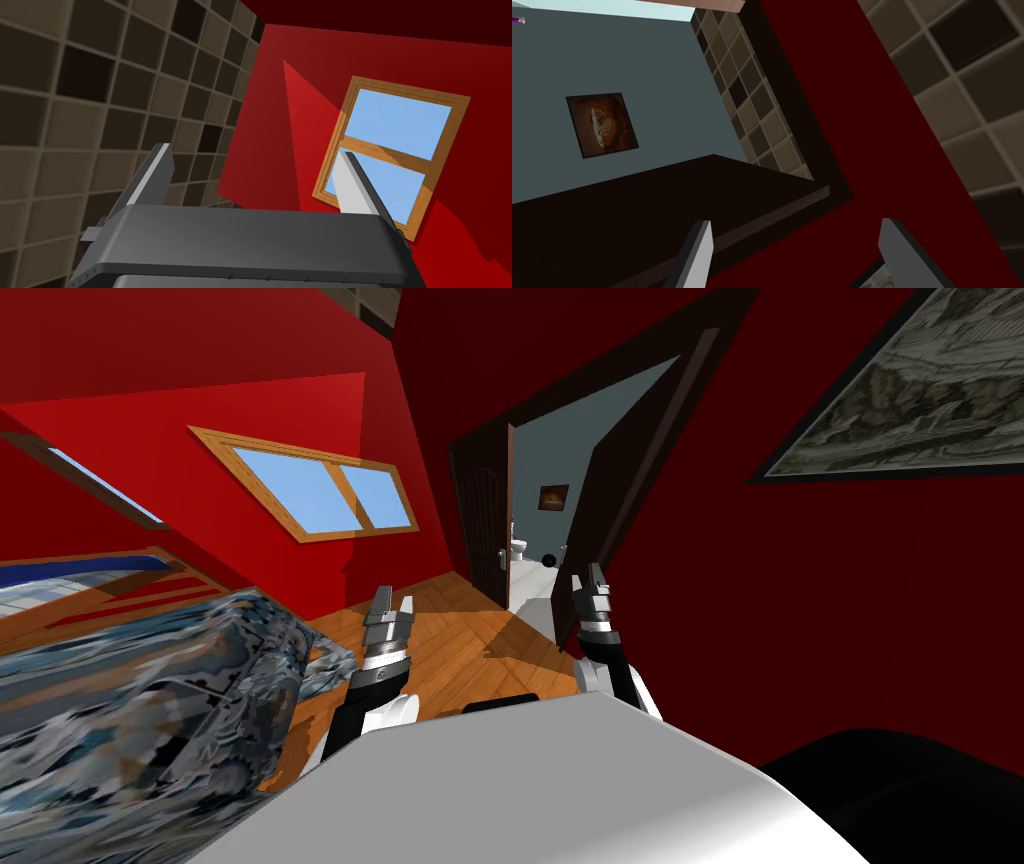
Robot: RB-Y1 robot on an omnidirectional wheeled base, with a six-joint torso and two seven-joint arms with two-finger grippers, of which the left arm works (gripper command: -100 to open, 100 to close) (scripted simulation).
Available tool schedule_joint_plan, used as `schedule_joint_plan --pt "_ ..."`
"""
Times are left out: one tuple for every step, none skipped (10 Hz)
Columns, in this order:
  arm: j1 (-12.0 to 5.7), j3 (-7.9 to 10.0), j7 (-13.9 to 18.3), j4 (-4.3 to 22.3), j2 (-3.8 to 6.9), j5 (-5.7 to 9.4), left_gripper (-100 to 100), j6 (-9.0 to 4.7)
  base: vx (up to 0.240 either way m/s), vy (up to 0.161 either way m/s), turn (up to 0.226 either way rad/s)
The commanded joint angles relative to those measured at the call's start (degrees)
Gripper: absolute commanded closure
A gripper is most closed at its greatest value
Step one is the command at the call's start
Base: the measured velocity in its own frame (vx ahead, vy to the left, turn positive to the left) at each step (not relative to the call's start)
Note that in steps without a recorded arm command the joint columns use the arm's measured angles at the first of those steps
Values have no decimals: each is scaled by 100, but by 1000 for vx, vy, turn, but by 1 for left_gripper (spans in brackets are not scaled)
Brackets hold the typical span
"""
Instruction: Push the door open
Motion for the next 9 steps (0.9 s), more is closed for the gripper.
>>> schedule_joint_plan --pt "-126 -59 17 187 60 24 -100 6 96 -74 -72" --pt "-191 -90 26 283 86 37 -100 9 118 75 -23" --pt "-288 -135 39 427 126 56 -100 14 156 110 -46" --pt "-379 -178 51 562 156 73 -100 19 185 84 -64" --pt "-425 -200 57 631 171 82 -100 21 146 65 -33" --pt "-518 -244 69 770 201 100 -100 25 124 44 -38" --pt "-621 -292 83 922 230 120 -100 31 135 28 -58" --pt "-679 -320 91 1009 245 131 -100 33 127 29 -36" --pt "-796 -375 107 1182 274 154 -100 39 133 31 -50"
